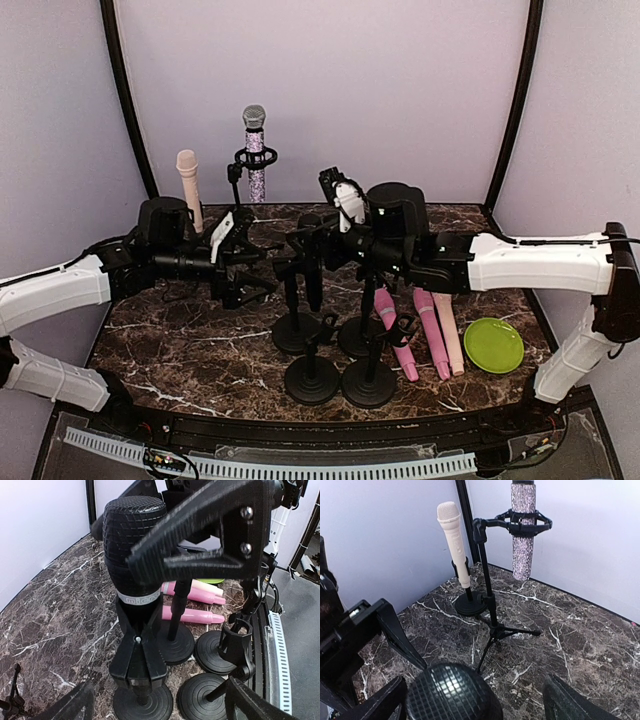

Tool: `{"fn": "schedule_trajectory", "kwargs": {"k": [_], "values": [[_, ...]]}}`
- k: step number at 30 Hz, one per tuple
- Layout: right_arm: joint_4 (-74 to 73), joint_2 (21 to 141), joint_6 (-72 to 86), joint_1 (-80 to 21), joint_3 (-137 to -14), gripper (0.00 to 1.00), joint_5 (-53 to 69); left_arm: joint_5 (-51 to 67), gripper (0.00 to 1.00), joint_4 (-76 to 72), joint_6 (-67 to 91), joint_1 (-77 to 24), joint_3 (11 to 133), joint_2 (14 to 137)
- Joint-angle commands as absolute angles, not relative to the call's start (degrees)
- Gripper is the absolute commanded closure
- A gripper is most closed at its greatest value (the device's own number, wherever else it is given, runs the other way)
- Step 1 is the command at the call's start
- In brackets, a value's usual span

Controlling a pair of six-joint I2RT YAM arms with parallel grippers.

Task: Remove the microphone from the stand
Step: Place the microphone stand with the microphone at the center of the board, then hold the microphone stand with the microphone at the center of the board.

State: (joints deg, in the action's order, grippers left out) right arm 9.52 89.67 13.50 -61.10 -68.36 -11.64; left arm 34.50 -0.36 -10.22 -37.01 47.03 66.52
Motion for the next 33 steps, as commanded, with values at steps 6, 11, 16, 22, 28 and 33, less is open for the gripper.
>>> {"fn": "schedule_trajectory", "kwargs": {"k": [6, 11, 16, 22, 28, 33], "values": [[8.0, 90.6, 11.3, -60.9, -73.2, 0.14, -12.8, 33.1, 0.08, -0.9, -12.7, -37.0, 46.4, 65.3], [6.5, 91.9, 11.2, -60.9, -74.2, 0.16, -13.7, 33.0, 0.09, -0.9, -12.8, -37.2, 47.0, 66.3], [5.8, 93.0, 11.1, -60.9, -75.3, 0.25, -14.1, 32.1, 0.09, -0.4, -13.4, -37.8, 47.6, 66.9], [5.8, 93.0, 10.7, -61.0, -75.7, 0.46, -14.3, 29.1, 0.09, -0.3, -14.4, -39.2, 47.9, 67.2], [6.2, 92.5, 10.7, -61.0, -75.0, 0.56, -14.3, 26.9, 0.09, -0.4, -14.2, -40.7, 49.1, 69.0], [6.3, 92.4, 10.9, -61.0, -75.0, 0.58, -14.3, 24.0, 0.09, -1.2, -13.0, -41.8, 50.6, 70.9]]}}
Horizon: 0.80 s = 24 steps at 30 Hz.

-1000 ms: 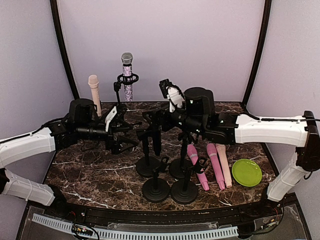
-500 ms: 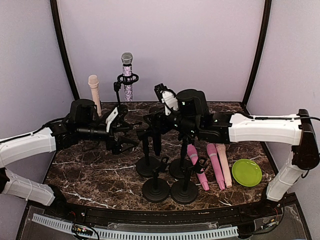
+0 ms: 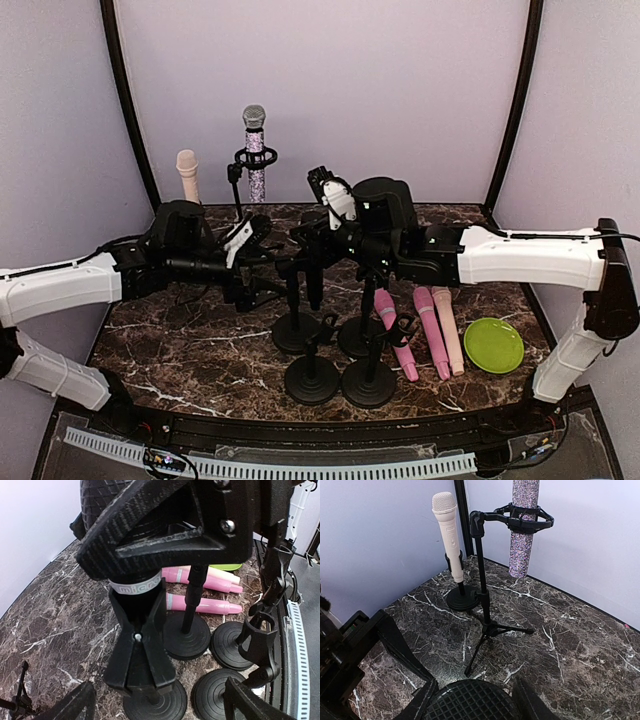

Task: Remove the microphone from the stand
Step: Hold the microphone stand with the microphone at the center of the board, then open the microphone stand.

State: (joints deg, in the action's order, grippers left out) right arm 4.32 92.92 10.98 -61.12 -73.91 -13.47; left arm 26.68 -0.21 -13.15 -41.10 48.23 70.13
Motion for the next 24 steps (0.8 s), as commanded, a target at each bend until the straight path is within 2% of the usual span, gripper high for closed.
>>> {"fn": "schedule_trajectory", "kwargs": {"k": [1, 6, 14, 24], "values": [[6.3, 92.4, 11.0, -61.0, -75.0, 0.58, -14.4, 23.7, 0.09, -1.7, -12.8, -41.9, 50.6, 71.2], [6.7, 92.4, 11.0, -61.1, -74.9, 0.58, -13.9, 22.9, 0.10, -2.6, -12.4, -42.1, 51.4, 72.3], [6.8, 92.3, 10.9, -61.2, -74.7, 0.58, -13.7, 25.0, 0.29, -2.6, -12.4, -42.0, 51.7, 73.4], [6.7, 91.5, 10.7, -61.5, -74.6, 0.59, -14.5, 24.9, 0.79, -1.9, -12.6, -42.1, 51.4, 73.1]]}}
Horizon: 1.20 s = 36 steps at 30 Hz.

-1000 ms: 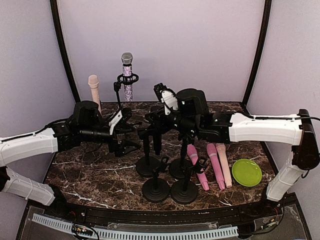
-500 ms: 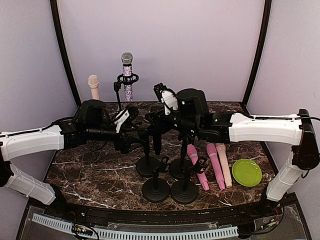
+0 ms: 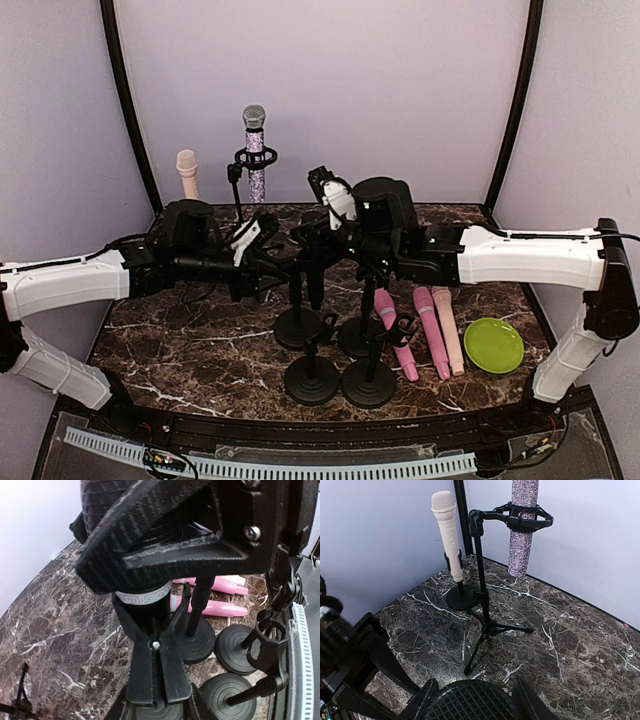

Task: Remove the microphone from the stand
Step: Open the microphone stand, then remove the microphone from the microphone stand, then place the microphone stand at the center of the board.

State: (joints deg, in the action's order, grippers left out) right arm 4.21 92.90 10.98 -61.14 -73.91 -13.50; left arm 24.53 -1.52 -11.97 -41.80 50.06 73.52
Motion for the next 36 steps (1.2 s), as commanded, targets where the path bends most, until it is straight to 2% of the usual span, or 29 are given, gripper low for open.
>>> {"fn": "schedule_trajectory", "kwargs": {"k": [1, 2, 7, 17, 22, 29, 36], "values": [[6.7, 91.3, 10.7, -61.5, -74.6, 0.59, -14.6, 25.0, 0.81, -1.8, -12.7, -42.1, 51.4, 73.0], [6.6, 91.0, 10.8, -61.5, -74.7, 0.60, -14.9, 25.1, 0.85, -1.7, -12.8, -42.1, 51.3, 72.9], [6.2, 88.9, 11.3, -61.5, -75.3, 0.60, -16.1, 25.0, 0.88, -1.4, -13.0, -42.1, 51.1, 72.7], [0.6, 78.3, 9.3, -60.7, -80.3, 0.61, -26.1, 25.6, 0.91, -1.4, -13.0, -42.0, 50.8, 73.6], [-6.5, 72.4, 8.7, -56.9, -79.9, 0.61, -31.8, 29.3, 0.91, -3.1, -11.2, -42.1, 51.0, 74.2], [-26.2, 67.3, 13.8, -43.6, -78.3, 0.62, -27.9, 32.4, 0.91, -7.1, -8.9, -42.4, 51.1, 74.0], [-33.4, 64.2, 17.7, -35.8, -68.0, 0.60, -15.0, 33.4, 0.92, -10.8, -7.2, -42.5, 50.6, 74.3]]}}
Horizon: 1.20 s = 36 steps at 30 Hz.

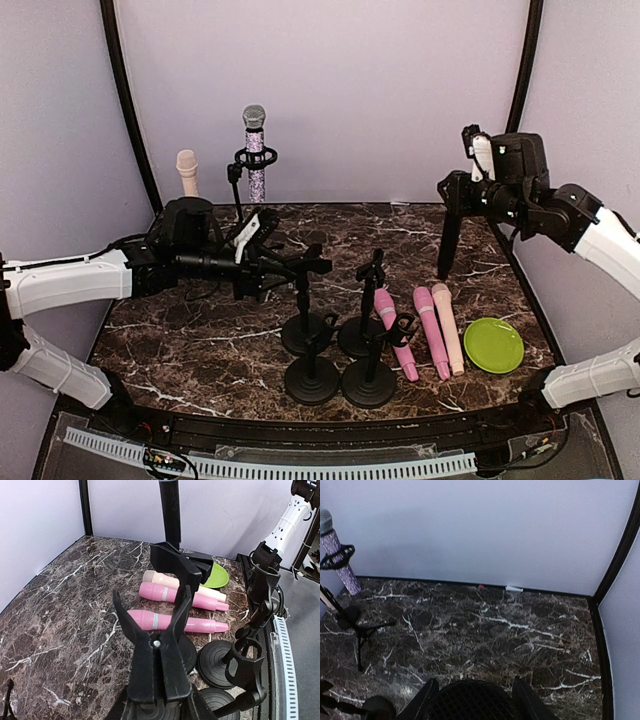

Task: Remove the microphone from the stand
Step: Place the microphone stand at the center of the board, then place the microphone at the center of the board.

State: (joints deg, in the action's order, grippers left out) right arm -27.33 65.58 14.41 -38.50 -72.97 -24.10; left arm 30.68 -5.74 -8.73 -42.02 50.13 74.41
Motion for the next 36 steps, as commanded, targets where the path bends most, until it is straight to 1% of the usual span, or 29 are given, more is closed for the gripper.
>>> {"fn": "schedule_trajectory", "kwargs": {"k": [1, 9, 12, 14, 16, 17, 18, 19, 20, 21, 22, 24, 26, 27, 28, 30, 36], "values": [[-33.9, 64.3, 18.2, -35.5, -66.9, 0.61, -13.1, 33.5, 0.92, -10.9, -7.2, -42.5, 50.7, 74.5], [-37.5, 67.7, 20.8, -35.3, -63.1, 0.63, 1.6, 34.2, 0.92, -12.7, -6.6, -42.6, 49.9, 76.2], [-37.8, 69.8, 21.2, -35.3, -62.6, 0.63, 4.8, 34.6, 0.92, -13.4, -6.4, -42.7, 49.4, 76.5], [-37.5, 71.3, 21.8, -35.3, -62.0, 0.63, 4.9, 34.6, 0.91, -13.3, -6.4, -42.8, 49.3, 76.7], [-36.5, 72.9, 22.3, -35.3, -61.4, 0.63, 5.3, 34.4, 0.86, -13.0, -6.4, -42.8, 49.2, 76.6], [-35.9, 73.9, 22.6, -35.3, -61.2, 0.63, 5.7, 34.2, 0.79, -12.9, -6.4, -42.8, 49.1, 76.3], [-35.1, 74.9, 22.8, -35.3, -61.1, 0.62, 6.1, 33.7, 0.76, -12.9, -6.4, -42.8, 48.8, 76.1], [-34.5, 75.8, 22.9, -35.3, -61.0, 0.62, 6.4, 33.3, 0.68, -12.7, -6.4, -42.8, 48.6, 75.5], [-34.0, 76.9, 23.0, -35.3, -61.0, 0.62, 6.3, 32.3, 0.63, -12.6, -6.5, -42.8, 48.3, 75.2], [-33.6, 78.1, 22.9, -35.4, -61.1, 0.62, 5.8, 31.9, 0.53, -12.4, -6.5, -42.8, 48.2, 74.5], [-33.7, 79.5, 22.7, -35.4, -61.3, 0.62, 5.2, 30.9, 0.48, -12.3, -6.5, -42.8, 47.8, 73.7], [-33.6, 82.2, 22.5, -35.4, -61.8, 0.61, 3.8, 28.5, 0.32, -11.8, -6.5, -42.8, 47.3, 72.3], [-32.6, 84.0, 22.6, -35.4, -61.9, 0.58, 2.7, 25.5, 0.24, -11.7, -6.2, -42.8, 46.7, 70.3], [-31.9, 85.0, 22.8, -35.4, -61.9, 0.55, 2.5, 23.3, 0.22, -11.6, -6.2, -42.8, 46.3, 69.7], [-31.2, 85.7, 23.0, -35.4, -61.9, 0.54, 2.4, 22.1, 0.18, -11.4, -6.1, -42.7, 46.2, 68.2], [-29.5, 87.5, 23.3, -35.5, -62.2, 0.53, 2.6, 18.9, 0.14, -10.6, -5.9, -42.5, 46.0, 66.0], [-25.8, 93.7, 25.2, -35.5, -62.7, 0.48, 2.3, 13.6, 0.10, -2.3, -3.8, -38.3, 46.0, 58.9]]}}
